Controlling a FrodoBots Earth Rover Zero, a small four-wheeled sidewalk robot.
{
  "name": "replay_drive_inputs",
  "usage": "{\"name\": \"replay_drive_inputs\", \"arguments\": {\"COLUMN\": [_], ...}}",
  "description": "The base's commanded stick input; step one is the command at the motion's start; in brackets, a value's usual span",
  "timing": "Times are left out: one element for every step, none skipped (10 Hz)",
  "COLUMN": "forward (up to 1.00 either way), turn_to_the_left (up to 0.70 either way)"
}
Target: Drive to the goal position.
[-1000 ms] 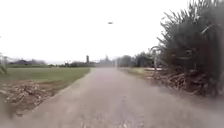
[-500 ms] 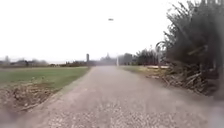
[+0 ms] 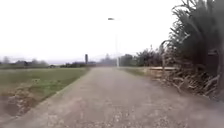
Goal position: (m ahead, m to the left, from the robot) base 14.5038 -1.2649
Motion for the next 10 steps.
{"name": "replay_drive_inputs", "arguments": {"forward": [0.85, 0.85, 0.85, 0.85, 0.85, 0.85, 0.85, 0.85, 0.85, 0.85], "turn_to_the_left": [0.0, 0.0, 0.0, 0.0, 0.0, 0.0, 0.0, 0.0, 0.0, 0.0]}}
